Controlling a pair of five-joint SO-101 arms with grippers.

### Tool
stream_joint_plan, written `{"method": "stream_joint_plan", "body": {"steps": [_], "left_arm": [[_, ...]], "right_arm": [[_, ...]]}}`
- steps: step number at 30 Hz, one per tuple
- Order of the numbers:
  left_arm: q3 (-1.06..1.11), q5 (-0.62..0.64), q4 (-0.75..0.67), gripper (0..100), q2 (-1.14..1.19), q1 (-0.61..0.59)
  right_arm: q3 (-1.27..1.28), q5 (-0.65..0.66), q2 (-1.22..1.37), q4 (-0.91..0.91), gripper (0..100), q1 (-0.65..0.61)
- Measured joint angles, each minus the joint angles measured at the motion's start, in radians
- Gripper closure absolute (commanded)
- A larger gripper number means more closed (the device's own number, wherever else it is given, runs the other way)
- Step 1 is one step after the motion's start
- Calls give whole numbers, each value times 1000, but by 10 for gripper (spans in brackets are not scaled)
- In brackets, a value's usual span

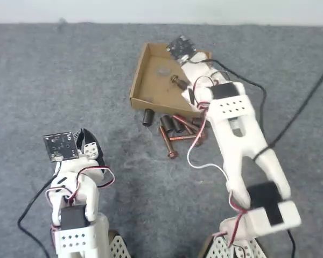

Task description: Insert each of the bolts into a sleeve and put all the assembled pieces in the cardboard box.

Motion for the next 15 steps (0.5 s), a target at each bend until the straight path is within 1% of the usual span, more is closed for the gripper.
{"method": "stream_joint_plan", "body": {"steps": [3,6,11,15], "left_arm": [[0,0,0,987,2,0],[0,-2,0,987,2,0],[0,-2,0,987,2,0],[0,-2,0,987,2,0]], "right_arm": [[0,-107,-49,172,992,-15],[0,-164,-68,301,992,-8],[0,-157,-71,463,992,-14],[26,-141,-71,489,992,-12]]}}
